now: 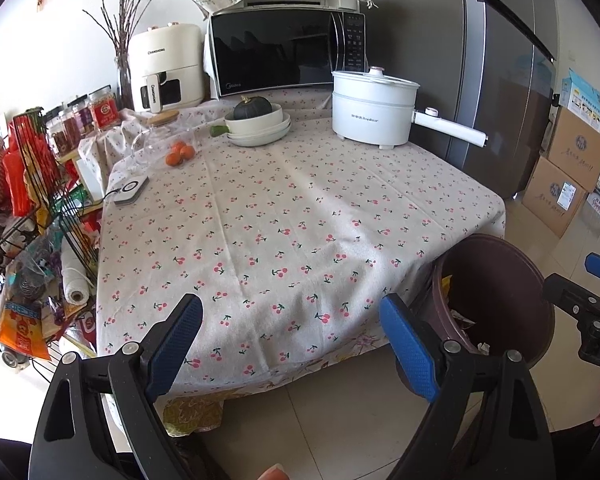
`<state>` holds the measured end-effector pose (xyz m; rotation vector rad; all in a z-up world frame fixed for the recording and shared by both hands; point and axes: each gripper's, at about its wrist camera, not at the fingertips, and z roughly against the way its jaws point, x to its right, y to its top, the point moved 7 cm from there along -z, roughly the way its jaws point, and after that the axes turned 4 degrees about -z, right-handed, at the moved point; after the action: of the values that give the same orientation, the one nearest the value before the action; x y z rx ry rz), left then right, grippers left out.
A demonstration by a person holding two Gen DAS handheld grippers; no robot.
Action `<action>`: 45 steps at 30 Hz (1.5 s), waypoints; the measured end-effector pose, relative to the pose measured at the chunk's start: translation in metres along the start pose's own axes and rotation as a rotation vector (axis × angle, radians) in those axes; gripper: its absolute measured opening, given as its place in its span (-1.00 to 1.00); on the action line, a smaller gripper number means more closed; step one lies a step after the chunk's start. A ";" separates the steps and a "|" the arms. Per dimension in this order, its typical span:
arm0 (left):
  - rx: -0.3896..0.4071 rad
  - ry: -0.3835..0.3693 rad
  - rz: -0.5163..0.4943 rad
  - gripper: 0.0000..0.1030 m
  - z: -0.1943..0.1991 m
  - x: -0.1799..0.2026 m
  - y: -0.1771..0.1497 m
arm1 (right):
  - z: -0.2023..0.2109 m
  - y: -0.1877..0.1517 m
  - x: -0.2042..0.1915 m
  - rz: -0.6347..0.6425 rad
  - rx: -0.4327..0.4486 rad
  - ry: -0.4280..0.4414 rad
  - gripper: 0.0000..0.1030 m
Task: Collect trash
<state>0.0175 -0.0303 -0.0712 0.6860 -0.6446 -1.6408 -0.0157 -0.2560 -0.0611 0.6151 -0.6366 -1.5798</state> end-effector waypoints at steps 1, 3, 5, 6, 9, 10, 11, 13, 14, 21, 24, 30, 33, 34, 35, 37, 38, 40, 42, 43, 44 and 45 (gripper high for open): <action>0.001 0.000 0.000 0.78 0.000 0.000 0.000 | 0.000 0.000 0.000 -0.001 -0.001 0.000 0.90; 0.002 -0.001 -0.001 0.78 0.000 0.000 0.000 | 0.000 0.000 0.000 -0.002 -0.003 0.001 0.90; 0.001 -0.002 -0.001 0.78 0.000 0.000 0.000 | -0.001 0.000 0.000 -0.003 -0.006 0.002 0.90; 0.000 -0.004 0.000 0.78 0.000 0.000 0.000 | 0.000 0.000 -0.001 -0.003 -0.007 0.001 0.90; -0.001 -0.006 0.000 0.78 0.000 0.000 0.000 | -0.001 0.000 -0.002 -0.001 -0.006 0.000 0.90; -0.001 -0.006 0.001 0.78 0.000 0.000 0.000 | -0.001 0.001 -0.002 0.000 -0.005 -0.001 0.90; -0.001 -0.007 0.002 0.78 0.001 0.000 0.000 | -0.001 0.001 -0.002 0.001 -0.005 -0.002 0.90; 0.000 -0.007 0.003 0.78 0.001 0.000 0.000 | -0.001 0.000 -0.002 0.000 -0.005 -0.002 0.90; 0.001 -0.007 0.003 0.78 0.001 0.000 0.000 | -0.001 0.001 -0.002 0.000 -0.006 -0.001 0.90; 0.002 -0.007 0.002 0.78 0.001 0.001 0.000 | -0.002 0.000 -0.001 -0.003 -0.007 -0.003 0.90; 0.004 -0.008 0.000 0.79 0.002 0.001 -0.001 | -0.003 -0.001 0.000 -0.004 -0.008 -0.003 0.90; 0.001 -0.008 0.001 0.78 0.001 0.001 -0.001 | -0.003 -0.002 0.000 0.000 -0.005 -0.005 0.90; -0.003 -0.010 0.001 0.78 0.002 0.001 -0.001 | -0.003 -0.002 0.000 -0.002 -0.006 -0.005 0.90; -0.004 -0.010 0.001 0.78 0.003 0.001 -0.001 | -0.003 -0.002 0.000 -0.002 -0.006 -0.006 0.90; -0.004 -0.010 0.000 0.78 0.003 0.001 -0.001 | -0.003 -0.002 0.000 -0.002 -0.006 -0.006 0.90; -0.007 -0.012 0.000 0.78 0.002 0.000 -0.001 | -0.003 -0.002 0.000 -0.003 -0.006 -0.007 0.90; -0.011 -0.013 -0.001 0.78 0.002 0.000 -0.001 | -0.003 -0.002 0.000 -0.002 -0.006 -0.007 0.90; -0.019 -0.014 0.001 0.78 0.002 0.000 -0.002 | -0.003 -0.001 0.001 -0.002 -0.004 -0.009 0.90; -0.023 -0.015 0.003 0.78 0.002 -0.001 -0.003 | -0.003 -0.001 0.001 -0.003 -0.001 -0.010 0.90; -0.024 -0.015 0.003 0.78 0.002 -0.001 -0.003 | -0.003 0.000 0.001 -0.004 0.001 -0.011 0.90; -0.025 -0.017 0.003 0.78 0.002 -0.001 -0.003 | -0.003 0.000 0.002 -0.004 0.003 -0.011 0.90; -0.026 -0.017 0.004 0.78 0.002 -0.002 -0.003 | -0.003 0.001 0.001 -0.004 0.004 -0.012 0.90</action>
<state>0.0144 -0.0280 -0.0721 0.6518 -0.6355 -1.6505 -0.0137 -0.2576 -0.0626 0.6113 -0.6481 -1.5873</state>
